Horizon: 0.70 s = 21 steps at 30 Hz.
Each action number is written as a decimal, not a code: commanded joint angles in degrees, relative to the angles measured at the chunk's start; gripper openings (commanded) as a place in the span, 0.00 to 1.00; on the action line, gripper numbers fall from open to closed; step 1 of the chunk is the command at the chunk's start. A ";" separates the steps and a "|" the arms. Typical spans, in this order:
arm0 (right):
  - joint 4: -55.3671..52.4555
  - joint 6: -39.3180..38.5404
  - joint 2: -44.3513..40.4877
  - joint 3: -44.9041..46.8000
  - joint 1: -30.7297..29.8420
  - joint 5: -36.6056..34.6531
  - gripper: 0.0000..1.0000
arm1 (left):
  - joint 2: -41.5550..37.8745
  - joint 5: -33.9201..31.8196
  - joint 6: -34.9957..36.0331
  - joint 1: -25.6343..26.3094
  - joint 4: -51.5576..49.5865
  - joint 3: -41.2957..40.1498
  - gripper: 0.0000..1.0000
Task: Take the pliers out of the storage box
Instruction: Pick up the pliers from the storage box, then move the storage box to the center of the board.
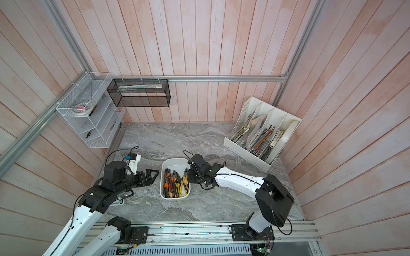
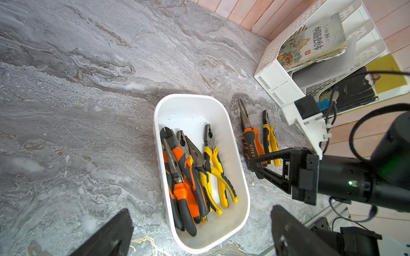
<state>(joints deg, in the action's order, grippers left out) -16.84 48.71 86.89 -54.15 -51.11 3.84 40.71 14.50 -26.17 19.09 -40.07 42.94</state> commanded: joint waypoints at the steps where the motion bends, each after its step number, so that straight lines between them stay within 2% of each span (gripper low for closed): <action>1: 11.63 3.01 -3.22 2.88 1.97 4.16 0.00 | 0.07 -0.41 -0.27 0.24 0.70 -0.84 1.00; 14: 14.83 5.93 1.66 5.37 1.83 7.66 0.00 | 0.16 -1.19 -0.55 0.23 0.52 -0.84 1.00; 21: 15.70 6.76 8.49 0.38 -1.27 8.82 0.00 | 0.17 -1.59 -0.67 0.24 0.37 -0.83 1.00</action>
<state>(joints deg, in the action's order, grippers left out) -3.33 55.31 91.61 -50.72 -49.89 10.59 41.06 14.26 -26.59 19.09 -40.10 42.94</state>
